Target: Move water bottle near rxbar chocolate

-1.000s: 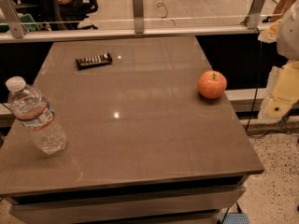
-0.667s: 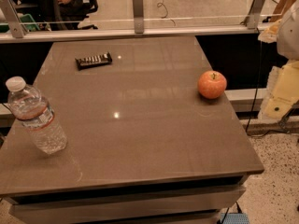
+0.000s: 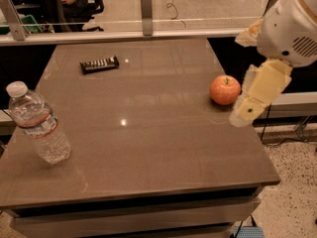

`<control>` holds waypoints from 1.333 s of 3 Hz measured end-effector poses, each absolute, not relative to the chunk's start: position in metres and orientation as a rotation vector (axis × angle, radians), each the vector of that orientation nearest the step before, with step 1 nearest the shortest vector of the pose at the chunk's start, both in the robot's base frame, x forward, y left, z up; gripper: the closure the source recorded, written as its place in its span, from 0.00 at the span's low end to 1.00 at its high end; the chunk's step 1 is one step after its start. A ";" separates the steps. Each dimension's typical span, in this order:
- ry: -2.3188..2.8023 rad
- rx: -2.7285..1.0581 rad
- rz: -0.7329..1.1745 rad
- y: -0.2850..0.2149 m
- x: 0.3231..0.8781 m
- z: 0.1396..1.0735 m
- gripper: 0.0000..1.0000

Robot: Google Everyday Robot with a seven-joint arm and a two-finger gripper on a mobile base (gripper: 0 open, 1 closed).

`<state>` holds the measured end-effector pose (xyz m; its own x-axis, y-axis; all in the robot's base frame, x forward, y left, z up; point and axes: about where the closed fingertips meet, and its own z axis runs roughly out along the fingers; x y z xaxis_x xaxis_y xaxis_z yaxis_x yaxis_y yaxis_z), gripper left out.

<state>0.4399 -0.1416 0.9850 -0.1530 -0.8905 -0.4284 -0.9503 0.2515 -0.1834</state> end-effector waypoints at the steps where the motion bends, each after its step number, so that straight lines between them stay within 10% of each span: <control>1: 1.950 -1.656 0.373 -0.070 0.426 0.988 0.00; 4: 1.686 -1.638 0.684 0.068 0.377 0.966 0.00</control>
Offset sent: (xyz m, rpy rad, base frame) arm -0.0639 0.2248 -0.0267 0.4869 0.0496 0.2710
